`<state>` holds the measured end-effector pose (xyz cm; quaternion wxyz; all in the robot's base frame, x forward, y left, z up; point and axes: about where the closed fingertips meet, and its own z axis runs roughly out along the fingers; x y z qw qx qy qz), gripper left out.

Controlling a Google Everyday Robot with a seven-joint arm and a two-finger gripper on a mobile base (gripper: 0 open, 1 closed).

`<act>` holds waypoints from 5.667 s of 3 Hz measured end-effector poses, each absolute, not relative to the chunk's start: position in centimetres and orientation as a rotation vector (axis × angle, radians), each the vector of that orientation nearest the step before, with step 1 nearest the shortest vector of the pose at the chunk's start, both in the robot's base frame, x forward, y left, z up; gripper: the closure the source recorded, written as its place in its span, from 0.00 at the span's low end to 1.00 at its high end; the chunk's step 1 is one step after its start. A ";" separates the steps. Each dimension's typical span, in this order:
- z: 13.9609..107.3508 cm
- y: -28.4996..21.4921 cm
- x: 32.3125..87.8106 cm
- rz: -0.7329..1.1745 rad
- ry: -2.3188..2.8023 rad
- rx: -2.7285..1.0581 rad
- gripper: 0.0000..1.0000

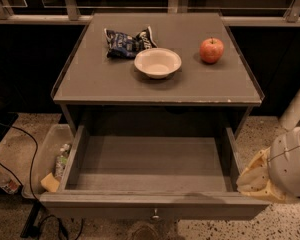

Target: Close top drawer

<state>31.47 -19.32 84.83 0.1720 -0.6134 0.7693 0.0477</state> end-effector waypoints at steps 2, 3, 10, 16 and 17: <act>77.8 -18.9 28.3 0.283 2.169 -1.601 1.00; 73.4 -18.6 26.8 0.330 2.118 -1.453 1.00; 64.1 -18.5 33.3 0.286 2.115 -1.286 0.60; 64.7 -16.3 45.8 0.192 1.990 -1.317 0.65; 65.3 -16.6 48.0 0.145 1.982 -1.324 0.87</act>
Offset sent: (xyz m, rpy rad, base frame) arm -0.0569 0.0177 -0.1438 0.3862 -0.0505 -0.1330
